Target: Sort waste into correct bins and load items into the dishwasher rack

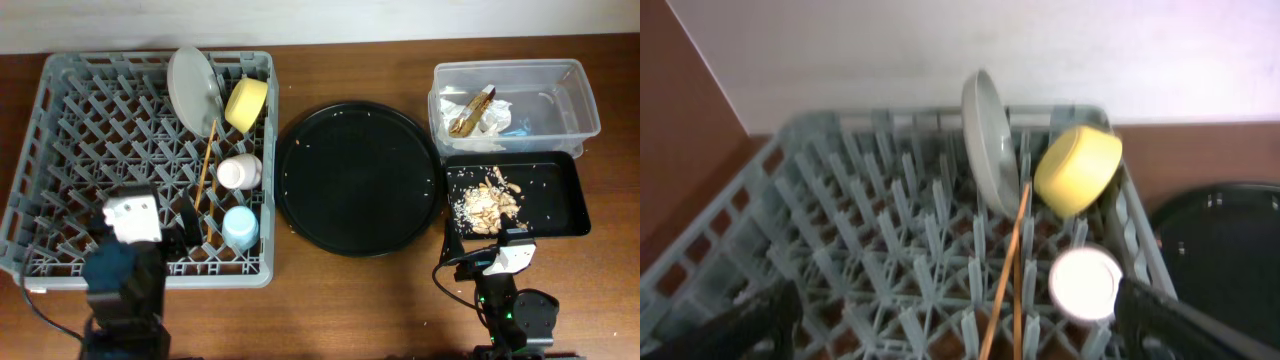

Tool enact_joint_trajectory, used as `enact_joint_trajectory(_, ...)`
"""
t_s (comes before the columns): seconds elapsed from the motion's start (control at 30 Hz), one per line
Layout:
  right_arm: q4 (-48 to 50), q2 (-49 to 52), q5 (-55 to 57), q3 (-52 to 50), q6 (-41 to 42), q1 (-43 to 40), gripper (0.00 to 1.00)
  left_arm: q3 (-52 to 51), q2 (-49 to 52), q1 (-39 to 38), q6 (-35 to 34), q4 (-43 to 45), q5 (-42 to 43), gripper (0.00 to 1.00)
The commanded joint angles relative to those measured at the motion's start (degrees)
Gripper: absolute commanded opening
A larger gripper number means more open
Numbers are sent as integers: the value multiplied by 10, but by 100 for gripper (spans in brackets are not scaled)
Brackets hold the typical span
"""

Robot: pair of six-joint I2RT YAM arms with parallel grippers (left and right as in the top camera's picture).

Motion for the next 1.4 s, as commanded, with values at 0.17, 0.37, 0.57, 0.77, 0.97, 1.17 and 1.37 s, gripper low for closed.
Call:
enact_joint_trajectory(0.17,-4,-4,5,-3,-4,3,98,-305,-245,-4,16,192,-1,99)
enact_joint_trajectory(0.37,-4,-4,5,-3,-4,3,98,-342,-318,-17,35,140,2,99)
enact_joint_trajectory(0.57,-4,-4,5,-3,-4,3,99,-342,-319,-17,37,141,3,99)
enact_joint_trajectory(0.77,-4,-4,5,-3,-4,3,98,-342,-319,-17,37,141,3,99)
enact_joint_trajectory(0.97,-4,-4,5,-3,-4,3,98,-342,-319,-17,37,141,3,99)
enact_joint_trajectory(1.17,-4,-4,5,-3,-4,3,99,-342,-318,-17,37,141,3,99)
enact_joint_trajectory(1.37,-4,-4,5,-3,-4,3,98,-342,-318,-17,37,141,3,99)
